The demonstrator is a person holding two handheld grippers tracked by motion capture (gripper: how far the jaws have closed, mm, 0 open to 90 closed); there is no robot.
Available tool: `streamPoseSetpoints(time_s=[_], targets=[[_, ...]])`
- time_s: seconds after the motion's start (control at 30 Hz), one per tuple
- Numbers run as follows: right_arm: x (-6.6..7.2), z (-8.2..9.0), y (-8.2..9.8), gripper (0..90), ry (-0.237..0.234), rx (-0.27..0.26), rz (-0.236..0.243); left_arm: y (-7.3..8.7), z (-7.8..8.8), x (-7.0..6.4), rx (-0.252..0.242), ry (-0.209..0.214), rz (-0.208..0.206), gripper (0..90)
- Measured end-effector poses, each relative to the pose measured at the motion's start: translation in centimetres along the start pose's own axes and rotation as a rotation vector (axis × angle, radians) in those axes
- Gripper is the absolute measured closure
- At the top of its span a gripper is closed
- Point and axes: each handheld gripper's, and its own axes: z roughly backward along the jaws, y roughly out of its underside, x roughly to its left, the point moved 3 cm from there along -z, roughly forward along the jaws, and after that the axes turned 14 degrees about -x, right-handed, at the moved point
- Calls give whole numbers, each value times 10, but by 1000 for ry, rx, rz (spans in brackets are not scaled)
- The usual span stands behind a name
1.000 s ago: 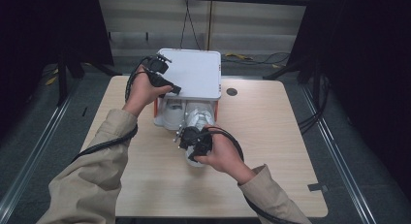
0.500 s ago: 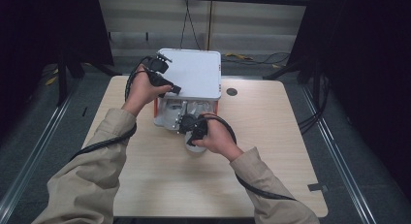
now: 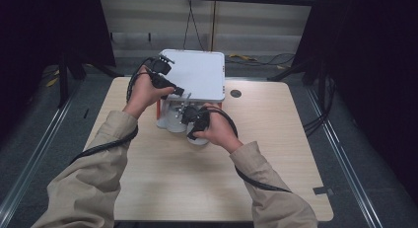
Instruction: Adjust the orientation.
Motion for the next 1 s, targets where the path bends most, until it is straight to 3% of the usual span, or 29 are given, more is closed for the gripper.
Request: streamPoseSetpoints(time_s=[0.07, 0.13, 0.27, 0.4, 0.43, 0.5, 0.57, 0.6, 0.63, 0.7, 0.73, 0.8, 0.9, 0.97, 1.0], targets=[[1, 13, -1, 369, 1, -36, 15, 1, 1, 0, -6, -2, -1, 274], [5, 27, -1, 359, 0, -82, -1, 1, 1, 0, -12, -4, 0, 275], [14, 45, 4, 289, 11, -103, 25, 1, 0, -2, -9, -9, 6, 281], [24, 57, 12, 326, -24, -105, -5, 1, 0, -2, -7, -15, 15, 286], [25, 58, 13, 334, -22, -102, 9, 0, 0, -3, -5, -17, 15, 286], [32, 57, 18, 401, -41, -79, 22, 0, 0, -3, -5, -18, 17, 293], [34, 52, 22, 525, -46, -66, 21, 0, 1, -4, 0, -18, 15, 297], [34, 47, 26, 552, -37, -53, 0, 0, 1, -4, -3, -16, 15, 302], [31, 42, 28, 637, -17, -70, 6, 1, 1, -4, -8, -15, 17, 303], [23, 31, 34, 710, -6, -65, -37, 1, 1, -3, -11, -13, 17, 303], [19, 27, 35, 799, -1, -79, -39, 1, 1, -3, -11, -12, 16, 304], [15, 21, 36, 898, -29, -90, -95, 1, 1, -2, -9, -11, 12, 304], [11, 17, 34, 900, -54, -111, -128, -1, 1, -2, 4, -4, 8, 306], [7, 15, 32, 900, -40, -109, -93, -1, 0, -2, 17, -3, 1, 306], [6, 15, 31, 900, -24, -91, -100, -2, 0, -2, 18, -6, 6, 306]])
